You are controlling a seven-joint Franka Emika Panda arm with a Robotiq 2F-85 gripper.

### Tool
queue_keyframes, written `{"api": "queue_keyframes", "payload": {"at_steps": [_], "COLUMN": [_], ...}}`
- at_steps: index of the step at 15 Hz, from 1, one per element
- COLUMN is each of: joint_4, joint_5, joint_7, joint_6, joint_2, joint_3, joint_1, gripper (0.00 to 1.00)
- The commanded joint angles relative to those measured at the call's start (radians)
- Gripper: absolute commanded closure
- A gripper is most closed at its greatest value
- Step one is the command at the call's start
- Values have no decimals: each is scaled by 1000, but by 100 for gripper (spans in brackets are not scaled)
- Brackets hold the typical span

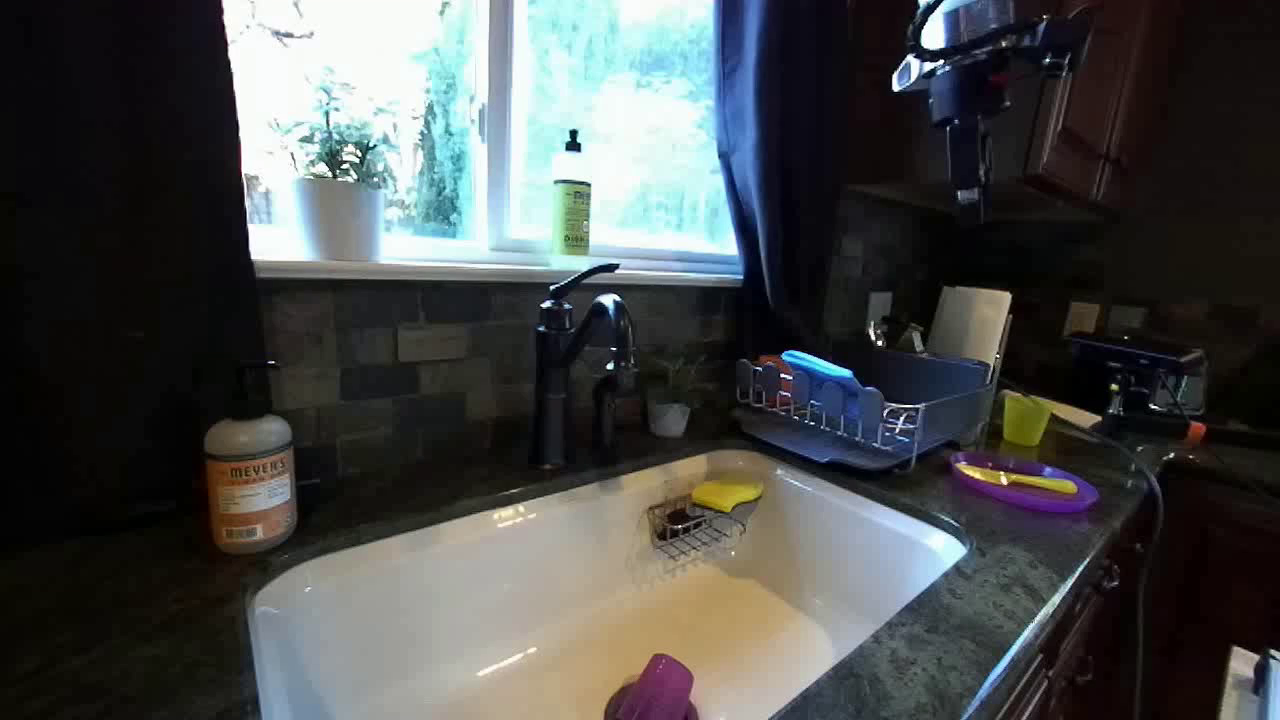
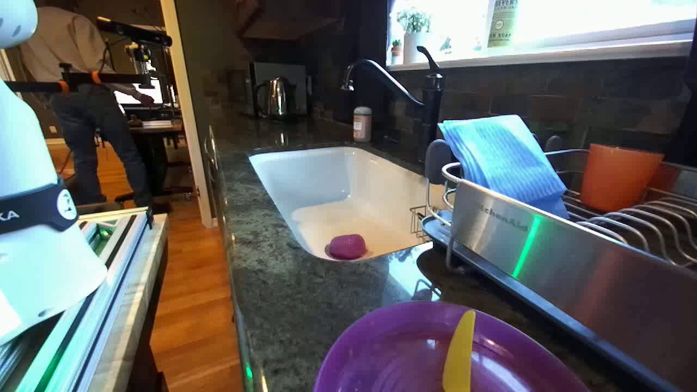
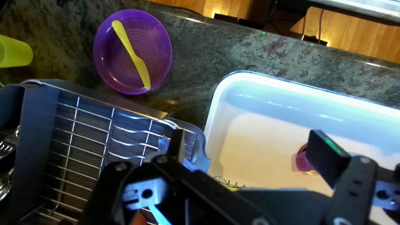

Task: Move the curtain to the left

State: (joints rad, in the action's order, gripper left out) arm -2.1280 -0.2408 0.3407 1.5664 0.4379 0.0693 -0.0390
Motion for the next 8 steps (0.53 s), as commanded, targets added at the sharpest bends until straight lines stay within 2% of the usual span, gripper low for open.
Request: {"api": "queue_keyframes", "payload": {"at_steps": [1, 4, 8], "joint_4": [2, 48, 164], "joint_5": [-4, -27, -55], "joint_7": [-4, 6, 55], "joint_6": [-3, 188, 463], "joint_2": [0, -20, -111], "joint_3": [11, 28, 68], "joint_1": [14, 7, -5], "gripper": [0, 0, 0]}}
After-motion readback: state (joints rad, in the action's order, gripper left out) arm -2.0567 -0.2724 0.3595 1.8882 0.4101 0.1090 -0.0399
